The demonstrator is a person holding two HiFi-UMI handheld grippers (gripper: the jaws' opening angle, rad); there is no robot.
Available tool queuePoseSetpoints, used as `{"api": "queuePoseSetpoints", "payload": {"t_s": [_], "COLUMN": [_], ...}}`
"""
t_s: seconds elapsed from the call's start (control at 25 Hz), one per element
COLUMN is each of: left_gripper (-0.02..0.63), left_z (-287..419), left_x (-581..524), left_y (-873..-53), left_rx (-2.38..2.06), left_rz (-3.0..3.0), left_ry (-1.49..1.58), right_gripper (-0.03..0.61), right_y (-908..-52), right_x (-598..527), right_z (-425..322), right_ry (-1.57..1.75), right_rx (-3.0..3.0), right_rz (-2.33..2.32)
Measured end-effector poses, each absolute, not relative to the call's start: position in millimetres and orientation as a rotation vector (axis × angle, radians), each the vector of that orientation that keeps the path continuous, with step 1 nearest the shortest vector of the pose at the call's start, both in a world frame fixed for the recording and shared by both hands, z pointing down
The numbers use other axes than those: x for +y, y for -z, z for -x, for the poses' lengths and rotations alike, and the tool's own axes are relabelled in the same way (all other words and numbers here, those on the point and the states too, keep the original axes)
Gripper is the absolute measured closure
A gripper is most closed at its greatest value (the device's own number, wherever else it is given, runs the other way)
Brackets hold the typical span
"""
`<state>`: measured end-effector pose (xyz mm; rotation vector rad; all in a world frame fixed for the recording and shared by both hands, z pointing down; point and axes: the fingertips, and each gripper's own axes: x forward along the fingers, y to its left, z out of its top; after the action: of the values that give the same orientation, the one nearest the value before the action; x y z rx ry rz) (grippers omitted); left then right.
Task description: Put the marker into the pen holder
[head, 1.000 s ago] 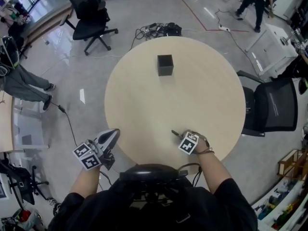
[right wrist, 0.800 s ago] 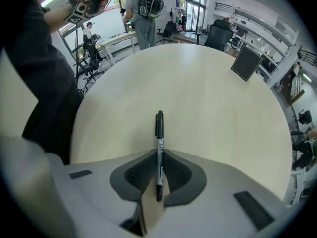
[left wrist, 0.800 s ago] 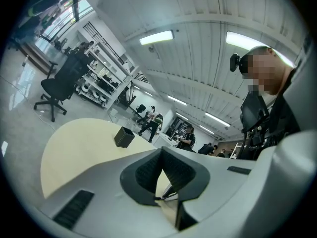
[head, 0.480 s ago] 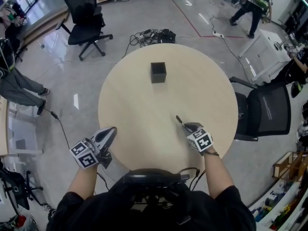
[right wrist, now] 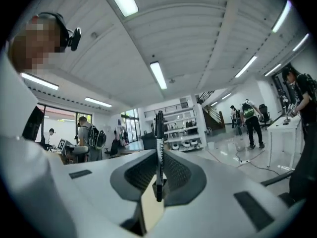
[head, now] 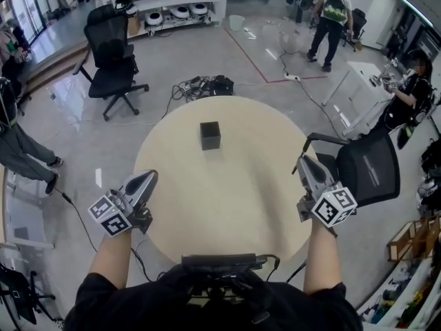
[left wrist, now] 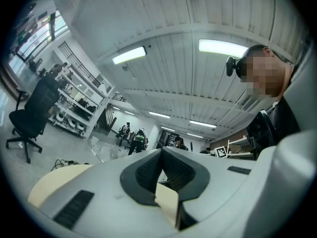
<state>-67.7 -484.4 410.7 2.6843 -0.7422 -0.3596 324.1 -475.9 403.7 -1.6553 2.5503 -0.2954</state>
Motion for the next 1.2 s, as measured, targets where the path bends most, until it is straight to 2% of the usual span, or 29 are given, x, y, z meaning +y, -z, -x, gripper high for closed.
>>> {"api": "queuePoseSetpoints", "payload": {"t_s": [0.32, 1.2], "left_gripper": [0.614, 0.614], "left_z": [64.5, 82.3], "left_x": [-480.9, -489.7], "left_y": [-383.9, -388.2], "left_rx": [-0.751, -0.817], "left_rz": [-2.721, -2.697], "left_ry": [0.394, 0.400], "right_gripper": [0.534, 0.534], "right_y": [-325.2, -292.0], "right_x": [-435.4, -455.3], "right_z": [-347.5, -351.3], "right_ry": [0.158, 0.067], "right_rx": [2.375, 2.346], "right_rz": [1.536, 1.492]}}
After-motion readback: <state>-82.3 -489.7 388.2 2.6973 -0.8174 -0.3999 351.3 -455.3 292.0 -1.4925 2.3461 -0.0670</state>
